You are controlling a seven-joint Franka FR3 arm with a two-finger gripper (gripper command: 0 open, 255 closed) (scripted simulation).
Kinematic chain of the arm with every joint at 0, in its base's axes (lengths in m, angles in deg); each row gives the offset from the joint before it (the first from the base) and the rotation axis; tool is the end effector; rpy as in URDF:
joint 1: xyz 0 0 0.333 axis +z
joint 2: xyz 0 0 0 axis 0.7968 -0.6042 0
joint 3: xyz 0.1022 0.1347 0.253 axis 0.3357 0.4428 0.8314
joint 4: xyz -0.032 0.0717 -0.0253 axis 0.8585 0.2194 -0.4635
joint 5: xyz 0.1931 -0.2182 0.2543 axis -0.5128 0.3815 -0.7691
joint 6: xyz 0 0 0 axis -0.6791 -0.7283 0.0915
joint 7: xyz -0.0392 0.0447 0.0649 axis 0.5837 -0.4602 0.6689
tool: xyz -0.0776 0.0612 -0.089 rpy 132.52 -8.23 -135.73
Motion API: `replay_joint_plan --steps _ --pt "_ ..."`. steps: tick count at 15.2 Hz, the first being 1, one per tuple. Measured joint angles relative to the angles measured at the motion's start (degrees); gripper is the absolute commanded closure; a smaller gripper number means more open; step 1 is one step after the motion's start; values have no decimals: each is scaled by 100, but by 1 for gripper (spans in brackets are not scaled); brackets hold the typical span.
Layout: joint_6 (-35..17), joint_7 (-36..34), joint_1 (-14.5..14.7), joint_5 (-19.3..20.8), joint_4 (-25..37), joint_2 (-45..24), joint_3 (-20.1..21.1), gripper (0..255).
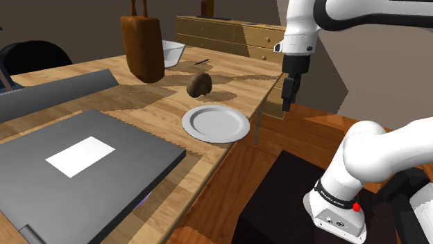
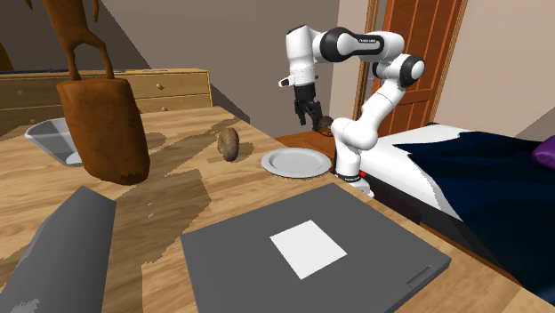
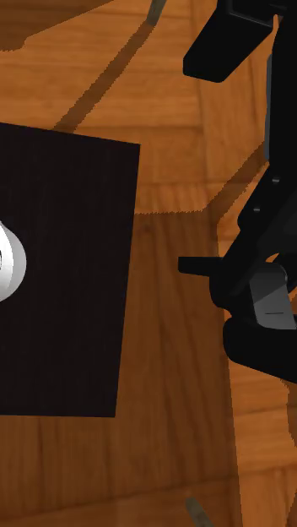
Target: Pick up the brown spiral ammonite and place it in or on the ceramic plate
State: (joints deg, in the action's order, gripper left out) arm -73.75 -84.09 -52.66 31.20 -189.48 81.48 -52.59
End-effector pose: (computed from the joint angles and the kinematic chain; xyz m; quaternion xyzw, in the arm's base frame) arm 0.2736 0.0409 0.5234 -0.9949 -0.0419 0.0847 0.0354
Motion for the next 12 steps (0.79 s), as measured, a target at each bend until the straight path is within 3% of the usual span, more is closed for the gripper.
replay_joint_plan --steps 3,12 --pt "-110 -295 -71 -105 180 -229 130 0" --pt "-820 -2598 -598 -560 1451 -1720 1054 0"
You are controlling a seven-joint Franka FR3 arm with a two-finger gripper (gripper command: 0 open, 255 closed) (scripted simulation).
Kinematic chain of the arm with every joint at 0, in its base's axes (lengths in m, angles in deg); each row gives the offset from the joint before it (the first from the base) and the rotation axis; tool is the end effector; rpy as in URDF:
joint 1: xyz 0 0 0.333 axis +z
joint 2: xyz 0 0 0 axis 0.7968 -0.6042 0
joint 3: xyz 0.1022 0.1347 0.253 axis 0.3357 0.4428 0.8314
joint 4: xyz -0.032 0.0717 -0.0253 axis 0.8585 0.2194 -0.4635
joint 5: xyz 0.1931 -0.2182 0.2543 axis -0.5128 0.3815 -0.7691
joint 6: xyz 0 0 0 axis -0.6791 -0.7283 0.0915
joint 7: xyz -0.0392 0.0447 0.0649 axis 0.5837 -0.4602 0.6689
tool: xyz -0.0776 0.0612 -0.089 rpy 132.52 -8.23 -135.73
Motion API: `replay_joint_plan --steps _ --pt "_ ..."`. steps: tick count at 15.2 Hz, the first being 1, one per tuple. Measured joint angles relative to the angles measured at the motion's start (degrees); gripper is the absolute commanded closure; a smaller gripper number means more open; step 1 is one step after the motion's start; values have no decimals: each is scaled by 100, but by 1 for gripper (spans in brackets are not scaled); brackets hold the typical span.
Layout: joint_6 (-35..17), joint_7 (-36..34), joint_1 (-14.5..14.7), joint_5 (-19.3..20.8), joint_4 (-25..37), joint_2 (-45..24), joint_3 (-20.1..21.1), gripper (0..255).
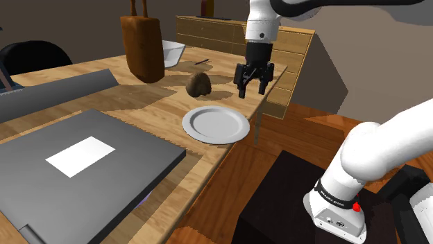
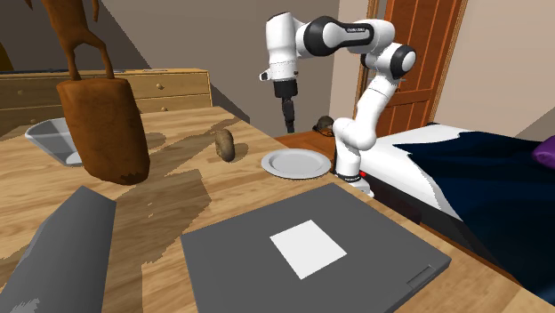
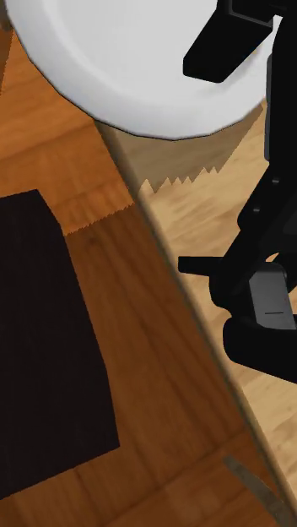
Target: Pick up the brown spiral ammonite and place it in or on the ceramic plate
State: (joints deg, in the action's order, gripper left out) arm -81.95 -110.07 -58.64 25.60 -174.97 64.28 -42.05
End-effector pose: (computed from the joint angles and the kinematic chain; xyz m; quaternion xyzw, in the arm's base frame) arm 0.3719 0.1005 0.5434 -0.9853 0.1587 0.0532 0.0338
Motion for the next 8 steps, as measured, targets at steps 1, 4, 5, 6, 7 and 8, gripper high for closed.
replay_joint_plan --steps 1,4,5,6,7,8 --pt "-54 -279 -60 -7 188 -181 99 0" --pt "-228 -1077 -253 56 757 -766 345 0" --pt "-278 -1340 -314 97 946 -952 416 0" --pt "-309 -1588 -383 159 1177 -1171 472 0" --pt "-333 -1870 -428 213 1395 -1365 548 0" --pt "-387 -2149 -474 282 1599 -1577 619 0"
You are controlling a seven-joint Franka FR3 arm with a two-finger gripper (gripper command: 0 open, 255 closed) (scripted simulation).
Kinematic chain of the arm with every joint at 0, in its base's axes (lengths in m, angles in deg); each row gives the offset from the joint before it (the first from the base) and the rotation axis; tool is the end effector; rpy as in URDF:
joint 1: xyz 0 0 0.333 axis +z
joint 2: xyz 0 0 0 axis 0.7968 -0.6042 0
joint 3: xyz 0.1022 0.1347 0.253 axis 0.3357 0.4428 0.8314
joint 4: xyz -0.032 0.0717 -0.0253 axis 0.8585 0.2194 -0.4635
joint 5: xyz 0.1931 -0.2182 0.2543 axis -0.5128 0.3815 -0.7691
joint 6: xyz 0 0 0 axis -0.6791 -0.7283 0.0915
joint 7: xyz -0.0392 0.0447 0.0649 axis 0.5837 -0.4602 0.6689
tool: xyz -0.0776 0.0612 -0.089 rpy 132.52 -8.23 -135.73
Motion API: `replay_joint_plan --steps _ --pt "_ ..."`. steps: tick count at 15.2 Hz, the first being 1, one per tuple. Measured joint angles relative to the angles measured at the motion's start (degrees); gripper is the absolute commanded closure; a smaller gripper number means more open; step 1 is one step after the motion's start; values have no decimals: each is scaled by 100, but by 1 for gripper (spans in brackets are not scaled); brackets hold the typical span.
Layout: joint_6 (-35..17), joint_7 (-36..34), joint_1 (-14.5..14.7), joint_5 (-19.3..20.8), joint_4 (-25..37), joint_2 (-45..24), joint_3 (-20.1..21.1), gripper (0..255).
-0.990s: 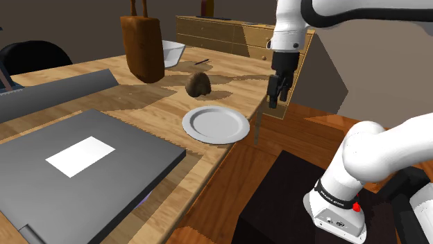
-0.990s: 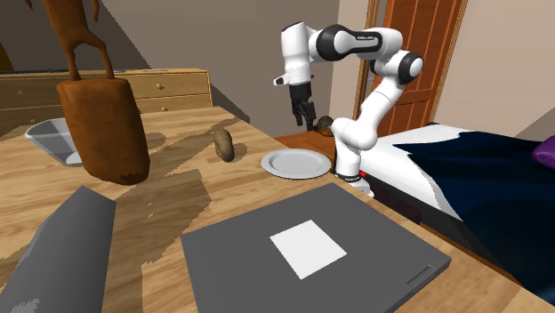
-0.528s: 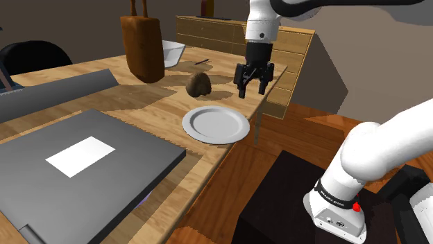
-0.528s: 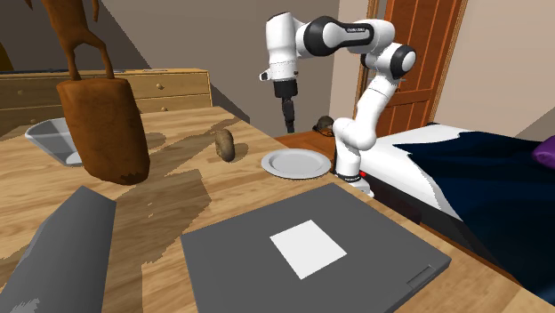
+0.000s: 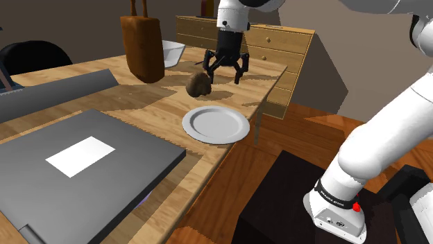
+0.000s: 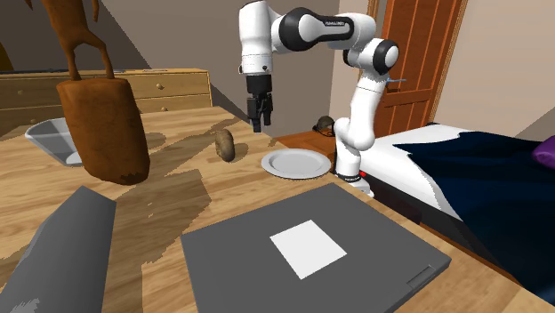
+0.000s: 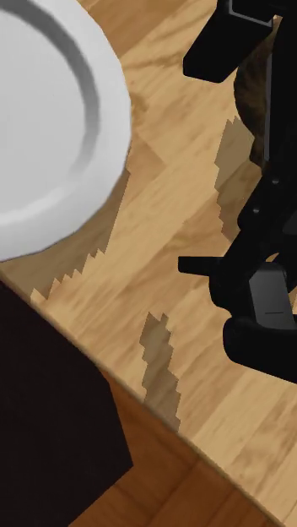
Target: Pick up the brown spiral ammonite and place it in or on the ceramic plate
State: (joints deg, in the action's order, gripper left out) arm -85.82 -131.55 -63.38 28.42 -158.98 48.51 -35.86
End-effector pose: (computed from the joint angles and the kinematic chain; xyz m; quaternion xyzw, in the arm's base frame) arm 0.4635 0.1203 0.5610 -0.9477 0.3165 0.0258 0.0323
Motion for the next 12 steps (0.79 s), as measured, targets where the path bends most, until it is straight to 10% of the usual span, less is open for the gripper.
replay_joint_plan --steps 8,12 --pt "116 -2002 -185 782 1965 -1640 226 0" --pt "-123 -2213 -166 856 1866 -1762 235 0"
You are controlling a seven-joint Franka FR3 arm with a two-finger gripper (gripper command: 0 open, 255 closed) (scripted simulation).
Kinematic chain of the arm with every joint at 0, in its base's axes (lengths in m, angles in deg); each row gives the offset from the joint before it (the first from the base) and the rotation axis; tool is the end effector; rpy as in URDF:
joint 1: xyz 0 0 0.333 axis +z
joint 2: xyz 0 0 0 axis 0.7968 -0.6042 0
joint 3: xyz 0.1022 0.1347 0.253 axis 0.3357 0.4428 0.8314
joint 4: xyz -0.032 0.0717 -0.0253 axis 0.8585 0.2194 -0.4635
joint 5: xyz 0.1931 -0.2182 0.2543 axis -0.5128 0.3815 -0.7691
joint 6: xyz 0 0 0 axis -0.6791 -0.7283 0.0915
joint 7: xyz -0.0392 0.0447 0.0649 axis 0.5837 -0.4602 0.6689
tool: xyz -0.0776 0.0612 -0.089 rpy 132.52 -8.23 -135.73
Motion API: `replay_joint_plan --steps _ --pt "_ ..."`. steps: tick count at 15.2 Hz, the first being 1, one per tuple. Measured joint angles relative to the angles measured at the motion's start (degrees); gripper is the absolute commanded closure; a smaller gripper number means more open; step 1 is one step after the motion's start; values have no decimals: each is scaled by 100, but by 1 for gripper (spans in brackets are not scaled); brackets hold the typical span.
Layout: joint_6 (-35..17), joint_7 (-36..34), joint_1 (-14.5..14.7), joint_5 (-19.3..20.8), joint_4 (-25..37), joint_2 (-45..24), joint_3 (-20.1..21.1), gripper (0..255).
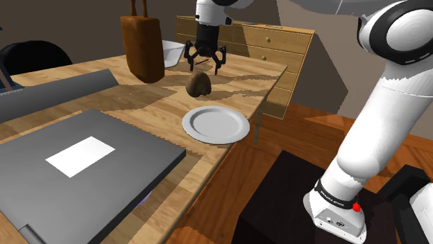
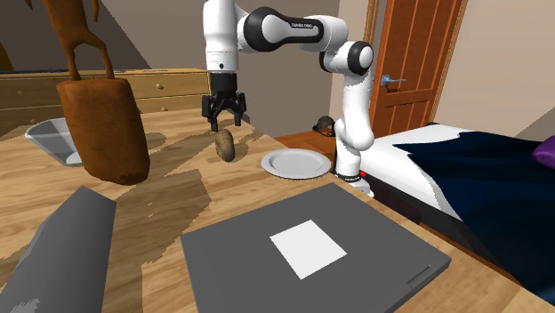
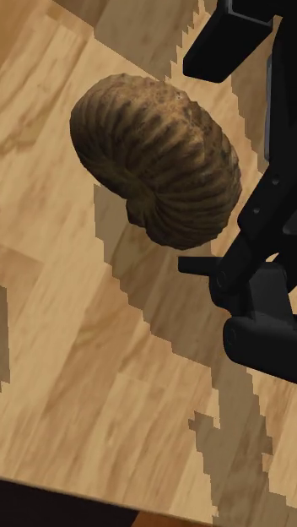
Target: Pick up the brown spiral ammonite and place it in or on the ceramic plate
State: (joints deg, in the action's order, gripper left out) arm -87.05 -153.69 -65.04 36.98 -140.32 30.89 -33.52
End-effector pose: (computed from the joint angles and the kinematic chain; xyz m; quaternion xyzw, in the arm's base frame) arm 0.5619 0.1050 0.5670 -0.8781 0.4775 -0.0034 0.0297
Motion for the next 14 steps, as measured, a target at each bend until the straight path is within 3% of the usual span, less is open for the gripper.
replay_joint_plan --steps 6,10,11,14 --pt "-480 1 -1 -35 -346 101 3 0" --pt "-484 17 -10 -37 -361 103 -2 0" --pt "-490 10 -9 -38 -371 112 -1 255" --pt "-516 26 -18 -28 -402 94 -10 255"
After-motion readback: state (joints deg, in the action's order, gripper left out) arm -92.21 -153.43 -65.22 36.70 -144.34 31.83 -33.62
